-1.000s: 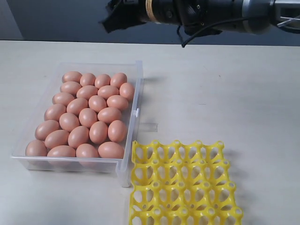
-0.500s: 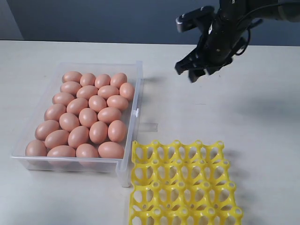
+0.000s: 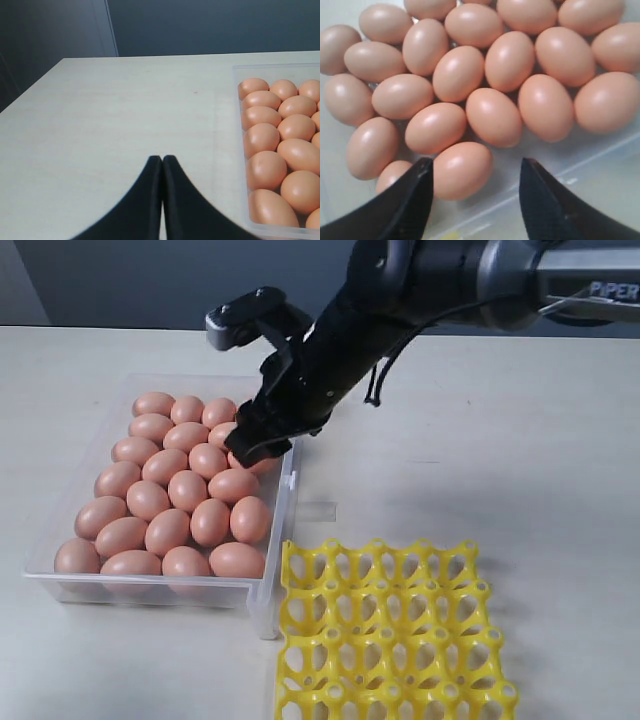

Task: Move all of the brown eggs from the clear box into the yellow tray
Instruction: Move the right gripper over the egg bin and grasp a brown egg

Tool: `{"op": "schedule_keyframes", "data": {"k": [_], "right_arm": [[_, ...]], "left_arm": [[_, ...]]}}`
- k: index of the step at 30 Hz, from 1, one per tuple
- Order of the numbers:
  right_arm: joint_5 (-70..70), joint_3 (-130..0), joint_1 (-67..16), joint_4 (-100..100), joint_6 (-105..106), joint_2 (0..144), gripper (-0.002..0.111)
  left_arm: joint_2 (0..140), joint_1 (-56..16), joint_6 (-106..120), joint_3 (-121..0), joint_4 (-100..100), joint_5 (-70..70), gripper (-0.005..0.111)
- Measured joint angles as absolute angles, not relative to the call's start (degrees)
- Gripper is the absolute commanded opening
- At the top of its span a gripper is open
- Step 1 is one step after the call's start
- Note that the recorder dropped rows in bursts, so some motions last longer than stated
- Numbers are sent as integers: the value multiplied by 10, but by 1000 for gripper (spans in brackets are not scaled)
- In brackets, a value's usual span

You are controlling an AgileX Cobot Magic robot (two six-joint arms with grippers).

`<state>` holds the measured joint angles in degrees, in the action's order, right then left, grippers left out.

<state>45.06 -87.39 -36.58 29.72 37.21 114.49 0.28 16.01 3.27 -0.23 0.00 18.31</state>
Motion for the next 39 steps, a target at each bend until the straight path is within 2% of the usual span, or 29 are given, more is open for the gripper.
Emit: {"op": "schedule_keyframes", "data": {"k": [5,15,29,39], "right_arm": [[468,-893,-396,290,372,1178,59],[435,-934,-436,203,369,1213,59],[459,-1028,-436,110,356,1286,59],[463,-1035,-436,95,356,1328,59]], "left_arm": [[3,160,33,-2,0,183,0],[3,160,33,-2,0,183,0],[3,160,33,-2,0,183,0],[3,160,33,-2,0,183,0]]}}
